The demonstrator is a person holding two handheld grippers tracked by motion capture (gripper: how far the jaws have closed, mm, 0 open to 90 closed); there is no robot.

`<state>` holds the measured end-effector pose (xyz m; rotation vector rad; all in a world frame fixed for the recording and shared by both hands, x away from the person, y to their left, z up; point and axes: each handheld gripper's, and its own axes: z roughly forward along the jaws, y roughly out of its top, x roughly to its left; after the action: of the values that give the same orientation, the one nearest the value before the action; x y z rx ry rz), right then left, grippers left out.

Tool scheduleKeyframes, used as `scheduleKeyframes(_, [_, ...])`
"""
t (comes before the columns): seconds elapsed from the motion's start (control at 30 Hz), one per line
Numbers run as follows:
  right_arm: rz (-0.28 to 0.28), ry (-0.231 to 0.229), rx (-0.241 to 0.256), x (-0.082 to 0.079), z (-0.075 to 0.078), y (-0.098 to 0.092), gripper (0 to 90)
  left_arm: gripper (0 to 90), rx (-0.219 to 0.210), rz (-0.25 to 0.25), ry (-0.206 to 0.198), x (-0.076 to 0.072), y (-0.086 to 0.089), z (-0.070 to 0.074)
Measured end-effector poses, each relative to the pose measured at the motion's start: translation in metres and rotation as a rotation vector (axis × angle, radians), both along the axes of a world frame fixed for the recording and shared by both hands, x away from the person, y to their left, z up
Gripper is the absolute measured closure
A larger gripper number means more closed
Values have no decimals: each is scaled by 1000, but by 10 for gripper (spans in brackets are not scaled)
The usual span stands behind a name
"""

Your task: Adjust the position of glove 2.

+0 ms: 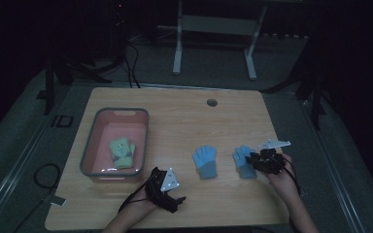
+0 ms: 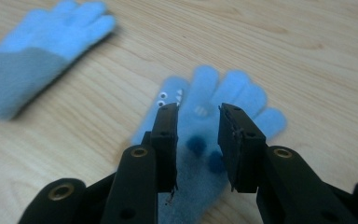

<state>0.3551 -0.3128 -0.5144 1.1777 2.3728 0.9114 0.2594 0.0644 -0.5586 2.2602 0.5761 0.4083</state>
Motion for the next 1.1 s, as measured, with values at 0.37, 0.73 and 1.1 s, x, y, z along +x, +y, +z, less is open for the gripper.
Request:
scheduleKeyframes(0.37, [51, 25, 37, 2, -13, -6, 652, 37, -4, 9, -1, -3, 2, 0])
scheduleKeyframes(0.73, [-5, -2, 16, -2, -32, 2, 701, 37, -4, 4, -4, -3, 3, 0])
scheduleKeyframes(1.1, [-100, -22, -20, -6, -30, 15, 859, 37, -2, 4, -6, -3, 3, 1])
